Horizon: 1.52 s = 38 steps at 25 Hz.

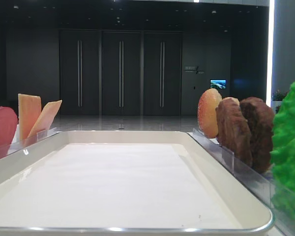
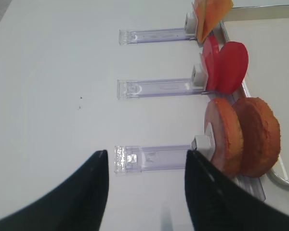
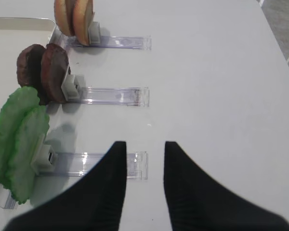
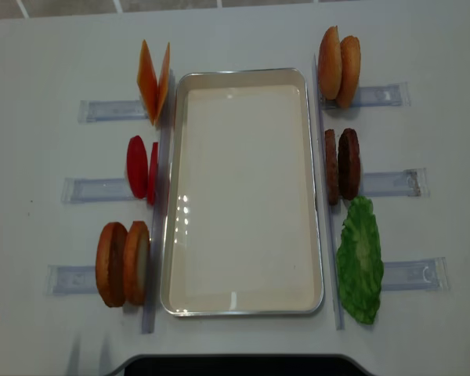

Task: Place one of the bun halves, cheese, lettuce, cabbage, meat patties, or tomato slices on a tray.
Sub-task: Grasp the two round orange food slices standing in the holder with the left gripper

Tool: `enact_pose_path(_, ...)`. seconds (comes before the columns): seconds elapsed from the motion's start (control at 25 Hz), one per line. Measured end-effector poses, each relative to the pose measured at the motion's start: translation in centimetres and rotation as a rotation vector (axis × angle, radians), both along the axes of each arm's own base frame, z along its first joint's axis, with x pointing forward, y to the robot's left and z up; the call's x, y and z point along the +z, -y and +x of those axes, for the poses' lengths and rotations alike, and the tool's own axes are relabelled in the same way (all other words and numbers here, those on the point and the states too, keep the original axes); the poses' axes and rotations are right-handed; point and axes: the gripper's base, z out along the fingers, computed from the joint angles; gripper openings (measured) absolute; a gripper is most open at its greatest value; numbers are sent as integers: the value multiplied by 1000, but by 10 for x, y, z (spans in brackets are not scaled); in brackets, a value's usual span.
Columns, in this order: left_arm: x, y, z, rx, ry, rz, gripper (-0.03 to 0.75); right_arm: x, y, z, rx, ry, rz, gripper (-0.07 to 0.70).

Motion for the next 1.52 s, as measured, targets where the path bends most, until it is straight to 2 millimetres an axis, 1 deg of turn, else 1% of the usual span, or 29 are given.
enact_pose_path(0.84,0,0,0,0,0,-1,391,0,0,0,0,0,0,190)
enact_pose_path(0.96,3,-1,-3,9,-2,10,391,0,0,0,0,0,0,190)
enact_pose_path(1.12,4,-2,-6,20,-70,10,391,0,0,0,0,0,0,190)
enact_pose_path(1.24,9,-3,2,55,-180,-13,391,0,0,0,0,0,0,190)
enact_pose_path(1.36,25,-4,20,89,-264,-34,391,0,0,0,0,0,0,190)
enact_pose_path(1.52,50,-5,61,101,-402,-39,391,0,0,0,0,0,0,190)
